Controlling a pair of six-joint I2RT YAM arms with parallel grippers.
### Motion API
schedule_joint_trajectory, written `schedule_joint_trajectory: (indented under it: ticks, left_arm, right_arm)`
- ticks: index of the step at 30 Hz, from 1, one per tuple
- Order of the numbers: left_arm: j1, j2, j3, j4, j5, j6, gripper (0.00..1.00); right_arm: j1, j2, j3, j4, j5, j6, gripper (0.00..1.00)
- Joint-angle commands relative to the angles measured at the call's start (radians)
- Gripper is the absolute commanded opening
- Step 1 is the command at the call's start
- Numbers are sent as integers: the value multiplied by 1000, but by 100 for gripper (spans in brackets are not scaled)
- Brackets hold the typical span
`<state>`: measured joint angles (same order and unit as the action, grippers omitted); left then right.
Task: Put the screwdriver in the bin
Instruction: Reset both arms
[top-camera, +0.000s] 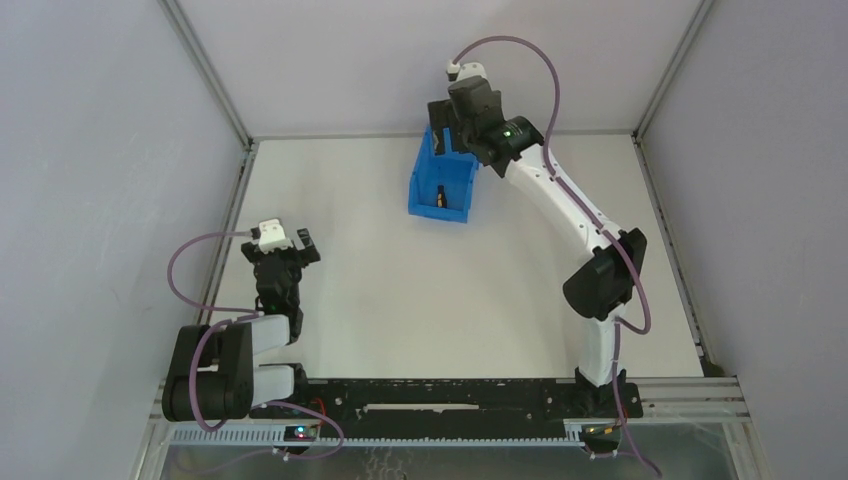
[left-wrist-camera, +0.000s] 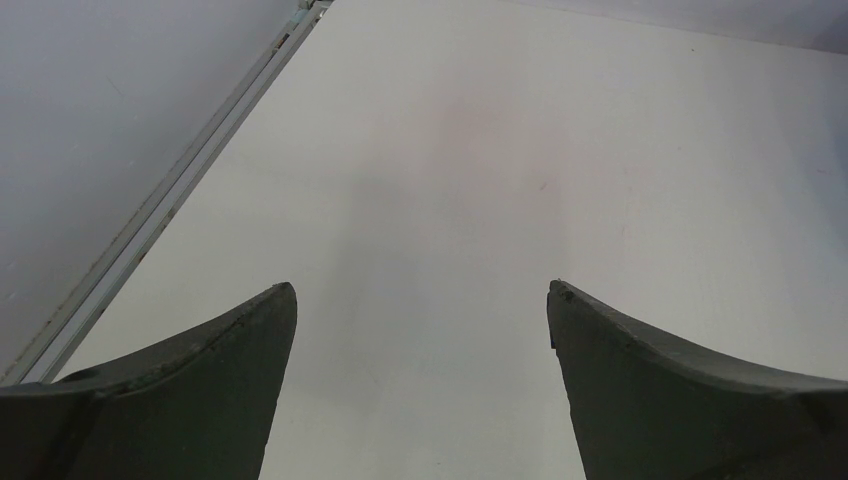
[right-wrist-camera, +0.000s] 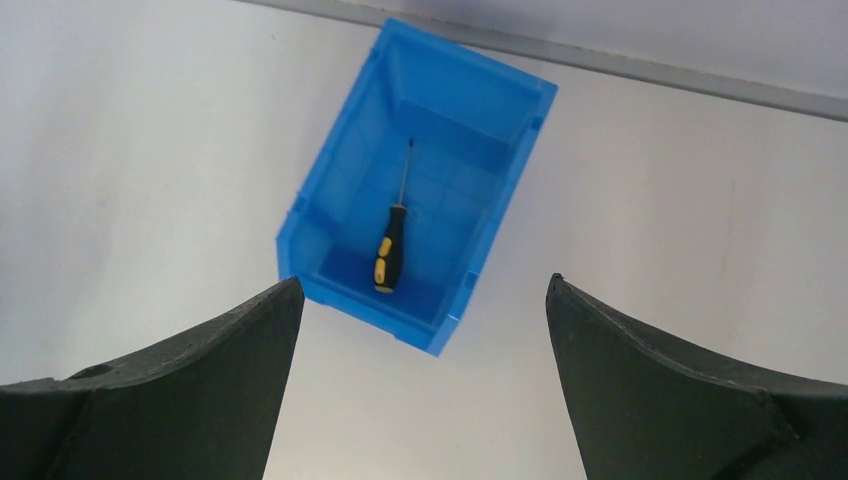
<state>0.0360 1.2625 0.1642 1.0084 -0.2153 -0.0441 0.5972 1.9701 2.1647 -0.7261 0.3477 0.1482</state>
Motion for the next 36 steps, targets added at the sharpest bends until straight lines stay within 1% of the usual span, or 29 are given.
schedule_joint_trajectory:
  ticks: [1,6,11,15,21,25,30,36]
  left_arm:
    - [5,-6,32,35,-12,20,100]
    - [5,-6,33,34,-12,20,100]
    - [5,-6,33,35,-12,20,100]
    - [5,-6,32,35,-12,20,100]
    - [6,-6,32,35,-12,20,100]
    - [5,-6,33,35,-13,20,100]
    - [4,-6,33,35,-12,20,100]
    - [5,-6,34,35,-12,20,100]
  right_arm:
    - [-27,-105,-63,-13,21,-55,100]
    - [-107,-208,-186,-5,-65,-55,100]
    - [-207,-368,-366,51,-148,-65,100]
    - [-302,-468,-461,60,-210,-77,100]
    - [-478,-579,-556,49,-322,-83,100]
    - [-572,-611,-585,35,-394,-107,100]
    - [-591,-609,-604,29,-396,-146,100]
    - [-591,-612,-636,45,-406,-147,100]
